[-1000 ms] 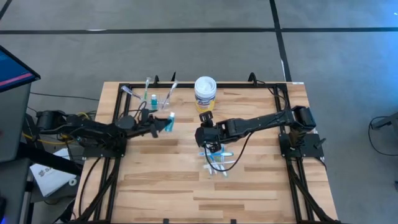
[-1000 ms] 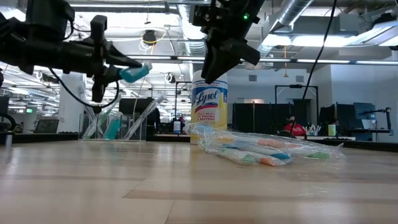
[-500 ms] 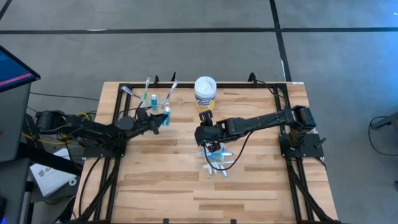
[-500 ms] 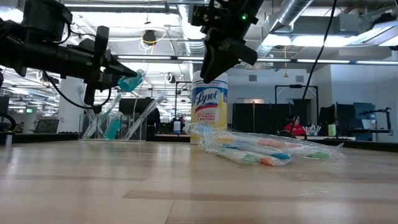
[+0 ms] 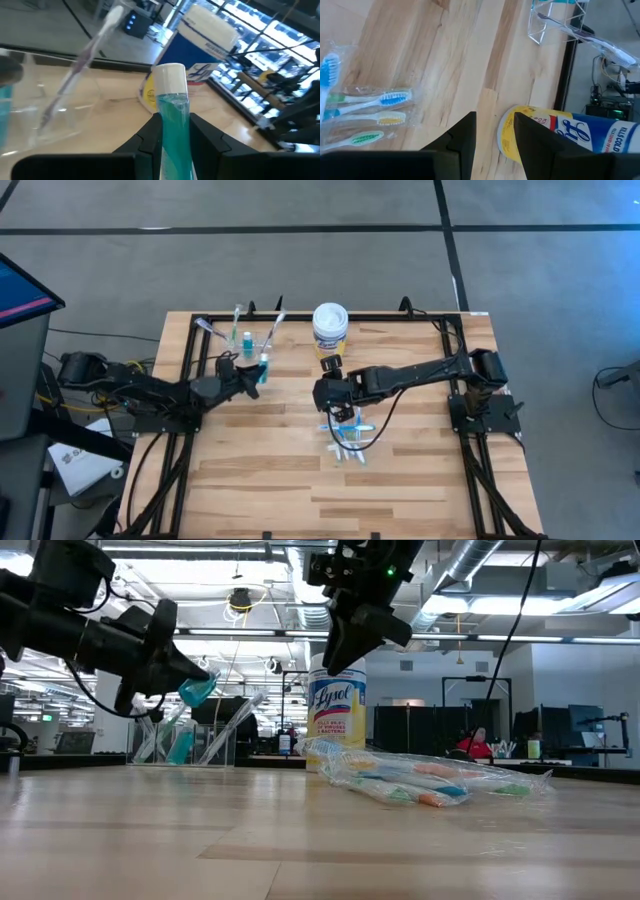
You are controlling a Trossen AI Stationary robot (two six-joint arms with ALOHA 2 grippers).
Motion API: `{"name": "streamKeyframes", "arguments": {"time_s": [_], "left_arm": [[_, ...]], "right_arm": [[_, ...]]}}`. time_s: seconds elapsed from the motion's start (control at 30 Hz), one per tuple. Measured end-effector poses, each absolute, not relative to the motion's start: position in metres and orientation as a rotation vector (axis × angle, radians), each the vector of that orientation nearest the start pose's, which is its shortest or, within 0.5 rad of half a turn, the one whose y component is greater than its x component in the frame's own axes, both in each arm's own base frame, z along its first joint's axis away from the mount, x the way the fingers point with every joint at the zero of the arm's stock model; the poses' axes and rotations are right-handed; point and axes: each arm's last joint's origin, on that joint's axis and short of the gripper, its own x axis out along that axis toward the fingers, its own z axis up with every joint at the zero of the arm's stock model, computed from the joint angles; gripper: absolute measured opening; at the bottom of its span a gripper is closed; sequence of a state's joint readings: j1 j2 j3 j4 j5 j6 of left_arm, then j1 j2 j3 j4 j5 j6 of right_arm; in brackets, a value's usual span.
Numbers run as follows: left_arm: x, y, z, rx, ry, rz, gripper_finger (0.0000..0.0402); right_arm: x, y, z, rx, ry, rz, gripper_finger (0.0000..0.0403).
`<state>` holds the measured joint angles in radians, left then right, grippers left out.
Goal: Pick & Place toothbrushing station
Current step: Put the mouthwash into the transparent organizer
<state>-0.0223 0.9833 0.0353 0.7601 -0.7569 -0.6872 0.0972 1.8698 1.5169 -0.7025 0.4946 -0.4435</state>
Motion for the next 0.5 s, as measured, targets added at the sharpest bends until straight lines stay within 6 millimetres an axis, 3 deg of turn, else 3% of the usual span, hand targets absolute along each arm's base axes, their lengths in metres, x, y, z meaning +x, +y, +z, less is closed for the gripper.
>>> {"name": "streamKeyframes", "arguments": {"time_s": [0.17,0.33,0.5], "left_arm": [[0.152,0.015,0.139,-0.565,-0.063,0.813,0.0067],[0.16,0.015,0.152,-0.515,-0.064,0.823,0.0067],[0.167,0.016,0.157,-0.438,0.042,0.89,0.0067]], "right_arm": [[0.394,0.024,0.246,-0.695,1.09,-0.127,0.0122],[0.394,0.024,0.246,-0.689,1.088,-0.121,0.0122],[0.394,0.024,0.246,-0.674,1.086,-0.124,0.0122]]}}
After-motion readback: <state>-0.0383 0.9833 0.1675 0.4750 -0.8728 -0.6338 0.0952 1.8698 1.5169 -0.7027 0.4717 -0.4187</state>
